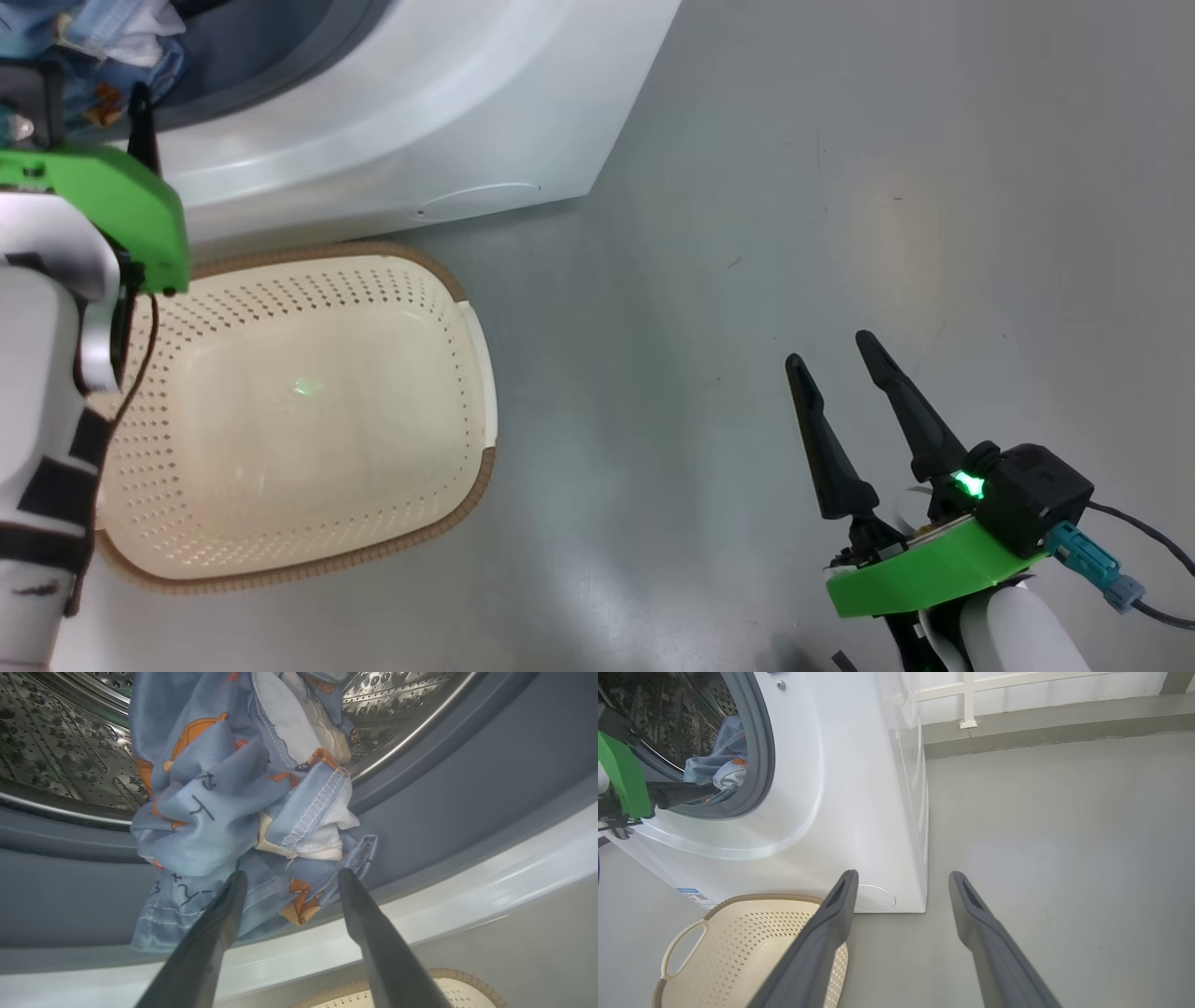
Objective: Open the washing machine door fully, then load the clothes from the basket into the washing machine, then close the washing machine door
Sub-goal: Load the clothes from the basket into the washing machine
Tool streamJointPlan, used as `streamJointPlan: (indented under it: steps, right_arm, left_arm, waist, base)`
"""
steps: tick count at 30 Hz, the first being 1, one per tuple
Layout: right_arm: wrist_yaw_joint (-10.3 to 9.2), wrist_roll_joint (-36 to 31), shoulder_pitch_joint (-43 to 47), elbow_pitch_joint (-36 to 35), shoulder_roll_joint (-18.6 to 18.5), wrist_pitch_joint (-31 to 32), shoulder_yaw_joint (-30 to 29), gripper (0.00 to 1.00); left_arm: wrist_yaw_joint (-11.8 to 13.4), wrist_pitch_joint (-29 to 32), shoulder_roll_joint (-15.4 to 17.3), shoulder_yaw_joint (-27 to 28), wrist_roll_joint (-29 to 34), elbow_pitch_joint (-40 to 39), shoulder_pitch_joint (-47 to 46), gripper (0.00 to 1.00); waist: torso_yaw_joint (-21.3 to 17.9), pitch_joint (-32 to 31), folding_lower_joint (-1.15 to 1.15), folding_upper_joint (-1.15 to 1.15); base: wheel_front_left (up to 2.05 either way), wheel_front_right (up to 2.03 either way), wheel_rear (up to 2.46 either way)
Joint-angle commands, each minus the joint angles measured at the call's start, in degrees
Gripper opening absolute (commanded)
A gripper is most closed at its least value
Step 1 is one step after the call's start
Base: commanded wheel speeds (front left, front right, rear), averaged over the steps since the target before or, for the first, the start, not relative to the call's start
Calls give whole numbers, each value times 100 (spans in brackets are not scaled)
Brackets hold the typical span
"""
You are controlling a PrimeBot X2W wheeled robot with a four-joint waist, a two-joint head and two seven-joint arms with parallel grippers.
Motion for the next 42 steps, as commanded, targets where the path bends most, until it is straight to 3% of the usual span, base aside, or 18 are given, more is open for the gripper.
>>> streamJointPlan:
  steps: [1,15,35,38,42]
  right_arm:
    - [35,78,-35,-109,8,-26,145,100]
    - [35,83,-24,-94,8,-26,203,100]
    - [35,105,89,-116,8,-26,240,100]
    - [35,99,109,-112,8,-26,253,100]
    - [35,84,121,-113,8,-26,255,100]
  left_arm:
    - [-44,77,235,93,80,-23,-243,100]
    - [-263,929,163,-268,193,868,-1036,100]
    - [-313,1290,54,-459,132,1894,-1627,100]
    - [-305,1347,50,-510,150,2044,-1682,87]
    - [-296,1371,35,-537,134,2194,-1746,83]
  waist:
    - [8,9,0,0]
    - [39,-27,0,0]
    - [-120,-21,0,0]
    - [-133,-32,0,0]
    - [-140,-37,0,0]
  base:
    - [0,0,0]
    - [0,0,0]
    - [0,0,0]
    - [0,0,0]
    - [0,0,0]
